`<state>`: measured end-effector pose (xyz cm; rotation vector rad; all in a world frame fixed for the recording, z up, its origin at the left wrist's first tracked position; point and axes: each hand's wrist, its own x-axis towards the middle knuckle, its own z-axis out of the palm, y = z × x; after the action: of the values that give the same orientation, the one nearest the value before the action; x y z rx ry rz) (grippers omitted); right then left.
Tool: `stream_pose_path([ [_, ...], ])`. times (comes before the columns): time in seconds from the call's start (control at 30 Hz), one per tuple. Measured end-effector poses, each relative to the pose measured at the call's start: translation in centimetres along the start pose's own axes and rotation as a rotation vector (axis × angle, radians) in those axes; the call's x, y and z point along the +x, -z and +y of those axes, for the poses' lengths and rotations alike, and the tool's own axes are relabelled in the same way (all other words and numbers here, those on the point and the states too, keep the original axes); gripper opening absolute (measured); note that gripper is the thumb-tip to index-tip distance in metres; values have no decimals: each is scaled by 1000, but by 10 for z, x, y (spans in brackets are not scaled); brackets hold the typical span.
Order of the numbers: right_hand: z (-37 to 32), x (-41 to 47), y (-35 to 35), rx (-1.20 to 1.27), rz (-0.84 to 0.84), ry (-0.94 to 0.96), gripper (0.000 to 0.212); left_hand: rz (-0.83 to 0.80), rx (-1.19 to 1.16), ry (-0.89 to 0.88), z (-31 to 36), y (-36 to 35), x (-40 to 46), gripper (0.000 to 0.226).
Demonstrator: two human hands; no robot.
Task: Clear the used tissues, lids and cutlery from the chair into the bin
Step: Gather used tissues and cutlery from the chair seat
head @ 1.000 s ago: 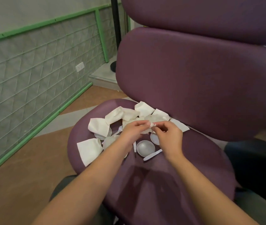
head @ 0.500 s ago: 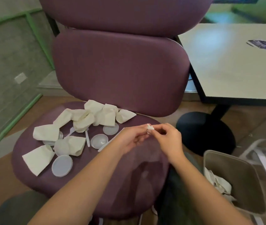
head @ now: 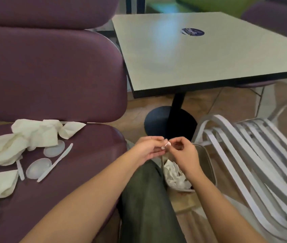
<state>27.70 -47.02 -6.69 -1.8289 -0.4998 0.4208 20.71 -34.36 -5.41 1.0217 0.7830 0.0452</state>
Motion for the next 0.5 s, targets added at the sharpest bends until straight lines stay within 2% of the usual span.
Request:
stream_pose_path([
  [0.13,29,5,30,-120,76,-36,8,-31,178,32,-19,-31,23,28],
  [0.23,61,8,40,-307,122,-79,11,32,432,16,-35,-44,45,22],
  [0.3,80,9,41,-432,49,-140,16,89,540,-45,-43,-46,54,21],
  [0.37,91,7,38,-529,-53,-177,30,126,589,-113,-45,-45,55,20],
  [0.5,75,8,25,-484,-94,-130,31,168,653,-225,-37,-30,46,15],
])
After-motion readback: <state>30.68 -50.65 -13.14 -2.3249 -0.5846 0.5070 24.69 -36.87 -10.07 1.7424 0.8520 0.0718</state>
